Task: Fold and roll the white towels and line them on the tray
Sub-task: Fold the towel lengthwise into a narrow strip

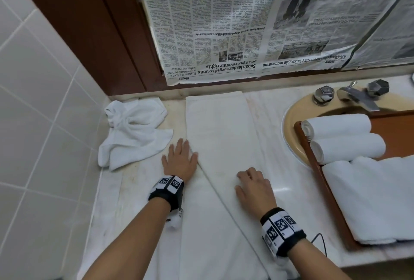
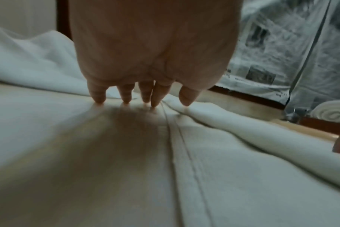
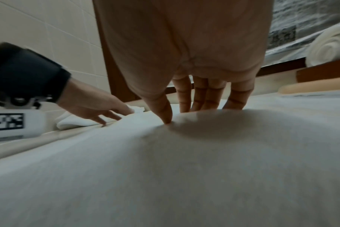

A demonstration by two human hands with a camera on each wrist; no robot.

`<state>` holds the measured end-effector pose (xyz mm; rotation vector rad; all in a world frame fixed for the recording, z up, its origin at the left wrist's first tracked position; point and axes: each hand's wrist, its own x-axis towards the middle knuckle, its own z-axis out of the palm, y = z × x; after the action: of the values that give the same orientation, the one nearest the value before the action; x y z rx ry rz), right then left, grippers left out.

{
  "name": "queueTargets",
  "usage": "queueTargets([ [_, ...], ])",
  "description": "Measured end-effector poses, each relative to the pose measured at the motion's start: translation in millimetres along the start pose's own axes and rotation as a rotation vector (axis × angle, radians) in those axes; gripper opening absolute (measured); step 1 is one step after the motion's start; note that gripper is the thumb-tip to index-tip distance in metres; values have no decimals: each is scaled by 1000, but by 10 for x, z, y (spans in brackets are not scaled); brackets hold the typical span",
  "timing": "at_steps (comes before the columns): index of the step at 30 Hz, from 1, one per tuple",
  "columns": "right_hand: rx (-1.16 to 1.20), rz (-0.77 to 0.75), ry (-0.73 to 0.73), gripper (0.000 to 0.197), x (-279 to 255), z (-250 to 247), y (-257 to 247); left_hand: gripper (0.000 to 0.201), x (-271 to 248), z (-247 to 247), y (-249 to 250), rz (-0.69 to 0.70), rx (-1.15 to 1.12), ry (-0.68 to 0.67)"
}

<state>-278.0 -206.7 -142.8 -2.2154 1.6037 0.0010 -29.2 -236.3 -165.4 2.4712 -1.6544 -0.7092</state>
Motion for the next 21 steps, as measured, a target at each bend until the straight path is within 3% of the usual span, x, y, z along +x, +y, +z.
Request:
queueTargets([
  [5, 90, 130, -46, 28, -32, -65, 74, 38, -349, -73, 61, 46, -221, 126],
  [8, 138, 123, -63, 19, -143, -170, -77, 39, -588, -83, 214, -22, -343, 5],
  [11, 163, -11, -12, 19, -360, -243, -382, 55, -622, -79, 303, -132, -404, -92],
  [13, 197, -102, -12, 22, -521, -224, -651, 52, -582, -79, 284, -142, -399, -128],
  [16, 191, -161, -109, 22, -690, -83, -953, 30, -518, -90, 174, -108, -338, -153],
  [21, 84, -62, -322, 23, -994, 158, -880, 24, -469, -88, -15, -47, -274, -117],
])
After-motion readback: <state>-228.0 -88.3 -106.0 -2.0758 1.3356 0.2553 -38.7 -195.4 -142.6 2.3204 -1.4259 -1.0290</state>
